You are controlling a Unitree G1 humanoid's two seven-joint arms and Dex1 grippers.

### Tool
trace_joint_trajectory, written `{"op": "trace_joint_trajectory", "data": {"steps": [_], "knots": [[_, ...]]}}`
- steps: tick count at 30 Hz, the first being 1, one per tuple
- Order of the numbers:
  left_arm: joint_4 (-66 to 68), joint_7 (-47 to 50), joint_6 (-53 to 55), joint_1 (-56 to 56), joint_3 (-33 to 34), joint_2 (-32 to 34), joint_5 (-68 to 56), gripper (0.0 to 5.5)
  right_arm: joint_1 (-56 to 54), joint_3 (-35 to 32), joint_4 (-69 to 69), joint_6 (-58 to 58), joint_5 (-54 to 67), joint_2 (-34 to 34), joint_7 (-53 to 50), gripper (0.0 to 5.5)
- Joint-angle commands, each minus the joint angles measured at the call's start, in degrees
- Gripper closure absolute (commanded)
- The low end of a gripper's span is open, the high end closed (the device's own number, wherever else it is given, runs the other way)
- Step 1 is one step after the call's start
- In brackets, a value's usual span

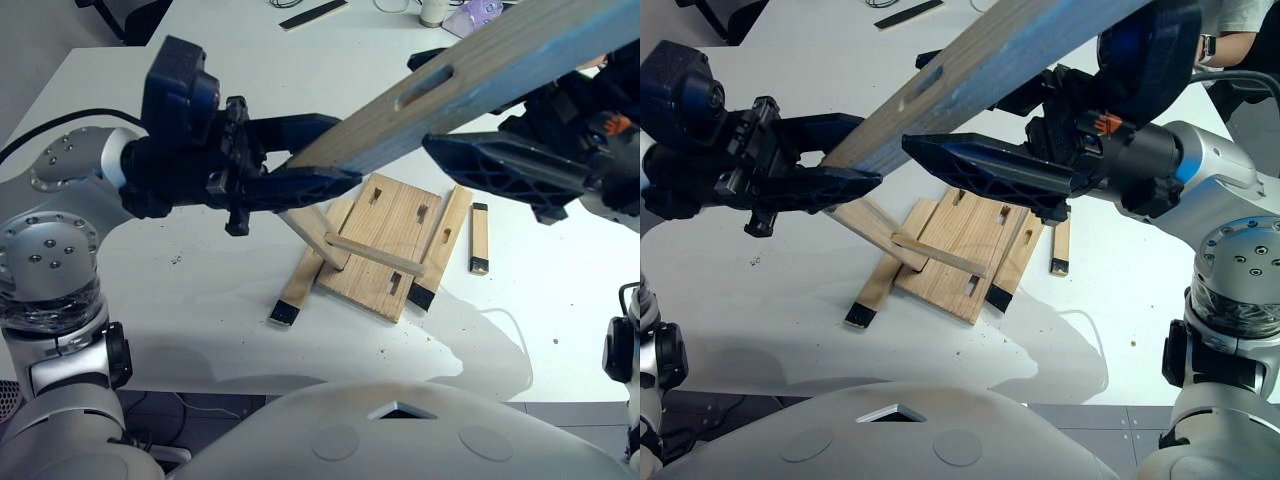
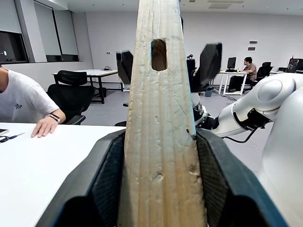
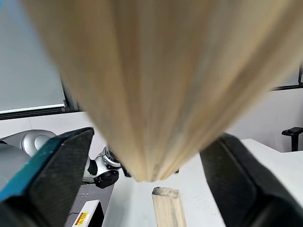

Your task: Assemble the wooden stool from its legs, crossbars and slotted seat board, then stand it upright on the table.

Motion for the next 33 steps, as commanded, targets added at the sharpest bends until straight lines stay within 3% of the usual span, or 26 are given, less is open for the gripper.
{"op": "trace_joint_trajectory", "data": {"steps": [1, 7, 17, 18, 28, 33], "knots": [[-0.6, 0.0, -0.6, 0.2, -0.6, 0.0, 0.2, 3.47, -0.9, 0.6, -0.5, 0.3, -2.0, -0.1, 1.1, 2.46], [0.4, 0.9, -0.7, -0.5, -0.4, -0.5, -0.5, 3.47, -0.2, 1.0, -0.8, 0.6, -5.6, -0.6, 3.8, 3.45], [1.7, 4.0, 0.2, -1.5, -1.2, -0.4, 0.7, 3.47, -0.6, 0.4, -0.6, -0.5, -7.7, -0.1, 4.4, 3.45], [2.5, 5.1, 0.6, -2.5, -1.6, -0.7, 0.7, 3.11, -0.8, 0.1, -0.4, -0.7, -7.7, 0.0, 4.1, 3.45], [7.8, 8.7, -0.3, -8.0, 1.5, -0.2, -0.7, 1.75, -2.6, -2.9, 3.9, -2.8, -12.8, 0.9, 2.6, 3.46], [19.9, 8.7, -5.7, -10.9, 1.4, 0.5, 11.0, 1.28, -1.6, -5.6, 5.8, -3.5, -16.6, -0.6, 3.0, 3.46]]}}
